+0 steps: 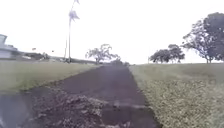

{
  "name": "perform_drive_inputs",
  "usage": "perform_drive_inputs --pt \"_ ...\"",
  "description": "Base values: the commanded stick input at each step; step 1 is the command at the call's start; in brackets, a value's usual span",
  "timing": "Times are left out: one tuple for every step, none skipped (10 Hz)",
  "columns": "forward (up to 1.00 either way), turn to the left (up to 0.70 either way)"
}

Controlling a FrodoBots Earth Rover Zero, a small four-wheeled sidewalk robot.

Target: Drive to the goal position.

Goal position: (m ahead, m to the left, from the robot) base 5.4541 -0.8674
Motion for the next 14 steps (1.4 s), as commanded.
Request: perform_drive_inputs --pt "0.5 0.0" --pt "0.5 0.0" --pt "0.5 0.0" --pt "0.5 0.0" --pt "0.5 0.0" --pt "0.5 0.0" --pt "0.5 0.0" --pt "0.5 0.0" --pt "0.5 0.0" --pt "0.5 0.0" --pt "0.5 0.0" --pt "0.5 0.0" --pt "0.5 0.0" --pt "0.5 0.0"
